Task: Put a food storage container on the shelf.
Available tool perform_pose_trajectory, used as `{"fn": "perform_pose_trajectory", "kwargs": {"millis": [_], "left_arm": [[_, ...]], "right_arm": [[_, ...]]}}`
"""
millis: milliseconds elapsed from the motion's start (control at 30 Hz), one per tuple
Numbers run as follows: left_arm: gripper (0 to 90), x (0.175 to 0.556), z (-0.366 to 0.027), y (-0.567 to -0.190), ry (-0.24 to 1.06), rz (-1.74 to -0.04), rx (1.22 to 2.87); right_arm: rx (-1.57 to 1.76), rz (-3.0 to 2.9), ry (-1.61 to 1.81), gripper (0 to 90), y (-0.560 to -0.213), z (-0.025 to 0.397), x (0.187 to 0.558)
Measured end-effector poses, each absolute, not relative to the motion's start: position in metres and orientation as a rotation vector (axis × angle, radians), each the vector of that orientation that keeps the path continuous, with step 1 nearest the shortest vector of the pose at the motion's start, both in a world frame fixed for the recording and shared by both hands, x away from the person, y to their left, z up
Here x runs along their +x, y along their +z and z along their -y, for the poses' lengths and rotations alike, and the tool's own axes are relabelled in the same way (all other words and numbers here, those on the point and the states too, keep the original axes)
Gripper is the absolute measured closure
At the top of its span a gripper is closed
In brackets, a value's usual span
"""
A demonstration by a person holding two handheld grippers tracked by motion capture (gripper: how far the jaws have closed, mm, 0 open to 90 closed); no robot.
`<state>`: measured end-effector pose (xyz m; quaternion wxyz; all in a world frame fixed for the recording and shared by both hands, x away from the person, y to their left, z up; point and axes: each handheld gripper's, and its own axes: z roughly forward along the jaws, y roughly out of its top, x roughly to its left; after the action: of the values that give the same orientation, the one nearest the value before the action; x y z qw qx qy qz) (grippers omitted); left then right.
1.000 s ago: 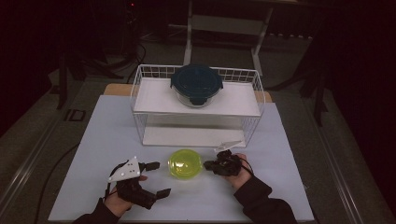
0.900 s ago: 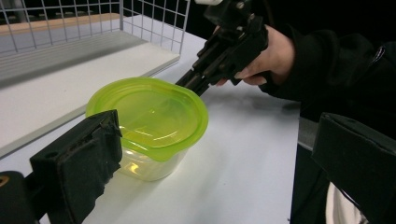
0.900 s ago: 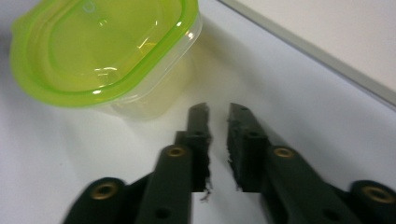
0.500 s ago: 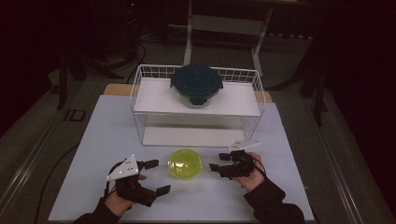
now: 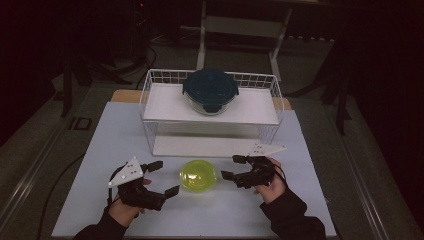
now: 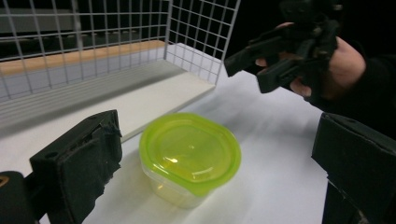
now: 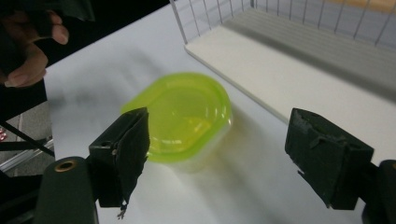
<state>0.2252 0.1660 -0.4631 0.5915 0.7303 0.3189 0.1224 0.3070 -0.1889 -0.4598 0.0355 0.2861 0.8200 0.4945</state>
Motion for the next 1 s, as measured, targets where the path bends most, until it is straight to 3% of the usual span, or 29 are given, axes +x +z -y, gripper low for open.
{"fn": "perform_pose_trajectory", "kwargs": {"millis": [600,1000], "left_arm": [[1.2,0.263,-0.164,-0.458,0.169,-0.974,1.71],[4.3,0.281,-0.151,-0.478,-0.051,-1.16,1.796]], "right_arm": [[1.086,-2.624,1.524,14.2,-0.455,0.175,0.336],[1.264,-2.648,1.509,15.8,-0.472,0.166,0.346]]}}
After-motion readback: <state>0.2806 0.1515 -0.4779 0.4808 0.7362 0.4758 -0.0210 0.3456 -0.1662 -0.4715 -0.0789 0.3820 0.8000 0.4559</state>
